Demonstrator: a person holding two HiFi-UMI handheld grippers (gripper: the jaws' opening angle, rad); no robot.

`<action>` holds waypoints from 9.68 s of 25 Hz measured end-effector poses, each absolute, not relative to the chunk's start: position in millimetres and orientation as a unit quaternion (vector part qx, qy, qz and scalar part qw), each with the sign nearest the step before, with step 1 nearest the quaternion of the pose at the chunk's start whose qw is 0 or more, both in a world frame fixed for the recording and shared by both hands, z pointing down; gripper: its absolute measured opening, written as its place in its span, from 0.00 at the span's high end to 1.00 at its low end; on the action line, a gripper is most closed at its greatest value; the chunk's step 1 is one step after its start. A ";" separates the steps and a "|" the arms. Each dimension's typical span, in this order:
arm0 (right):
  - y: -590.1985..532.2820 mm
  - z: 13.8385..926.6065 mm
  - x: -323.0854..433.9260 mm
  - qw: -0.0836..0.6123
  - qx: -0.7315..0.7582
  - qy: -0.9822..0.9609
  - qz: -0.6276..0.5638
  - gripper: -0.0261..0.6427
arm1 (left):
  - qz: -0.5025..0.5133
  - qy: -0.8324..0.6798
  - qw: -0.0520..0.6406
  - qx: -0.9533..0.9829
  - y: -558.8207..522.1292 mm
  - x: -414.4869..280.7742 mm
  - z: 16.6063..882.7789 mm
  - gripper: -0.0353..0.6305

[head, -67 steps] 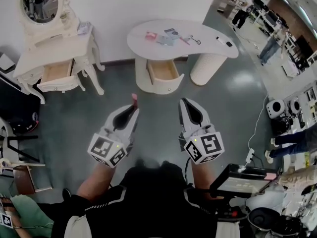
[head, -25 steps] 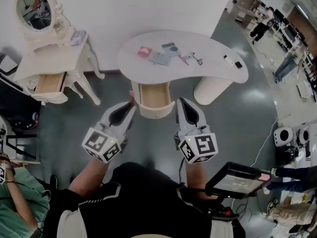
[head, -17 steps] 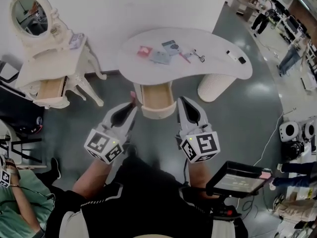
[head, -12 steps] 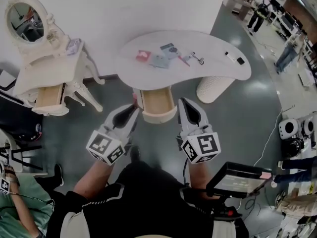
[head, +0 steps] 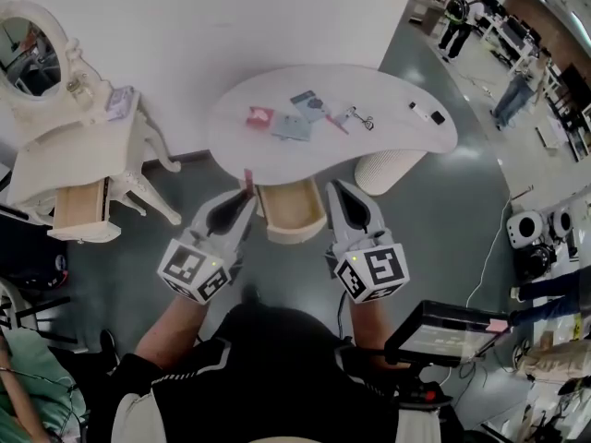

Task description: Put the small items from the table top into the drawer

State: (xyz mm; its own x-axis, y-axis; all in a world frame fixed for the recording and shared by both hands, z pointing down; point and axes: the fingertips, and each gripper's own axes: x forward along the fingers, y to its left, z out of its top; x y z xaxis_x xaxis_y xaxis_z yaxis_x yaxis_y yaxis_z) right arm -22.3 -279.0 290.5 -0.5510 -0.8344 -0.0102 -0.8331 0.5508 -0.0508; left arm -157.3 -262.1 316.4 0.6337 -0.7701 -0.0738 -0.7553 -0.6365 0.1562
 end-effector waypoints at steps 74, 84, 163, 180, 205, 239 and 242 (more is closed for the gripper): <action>-443.3 348.1 48.5 0.000 -0.498 0.866 -0.054 0.96 | 0.063 -0.310 0.117 0.941 -435.2 -45.9 428.1 0.88; -443.6 391.0 81.8 -0.025 -0.537 0.839 -0.083 0.96 | 0.177 -0.245 0.141 0.943 -431.6 -13.0 535.4 0.88; -360.1 576.3 192.4 -0.070 -0.632 0.736 -0.232 0.96 | 0.625 -0.038 0.192 0.755 -377.0 -22.4 909.3 0.67; -382.5 517.7 160.2 -0.065 -0.579 0.789 -0.193 0.96 | 0.529 -0.021 0.192 0.826 -374.5 22.4 759.5 0.86; -431.6 379.4 65.4 -0.008 -0.439 0.896 -0.067 0.96 | 0.049 -0.400 0.121 0.907 -431.4 -43.9 435.0 0.95; -453.8 315.2 -21.6 0.000 -0.456 0.890 -0.014 0.96 | -0.011 -0.435 0.020 0.900 -453.2 -128.2 338.4 0.95; -454.8 315.4 -19.3 0.002 -0.457 0.890 -0.015 0.96 | -0.005 -0.430 0.009 0.903 -452.3 -125.0 336.8 0.95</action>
State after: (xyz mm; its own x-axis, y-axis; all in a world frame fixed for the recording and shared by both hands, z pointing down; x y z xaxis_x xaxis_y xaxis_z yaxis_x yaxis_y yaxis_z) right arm -19.3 -454.8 315.4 -0.5829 -0.8125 0.0092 -0.8123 0.5825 -0.0284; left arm -125.0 -452.3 336.8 0.6300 -0.7766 -0.0011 -0.7764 -0.6299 0.0195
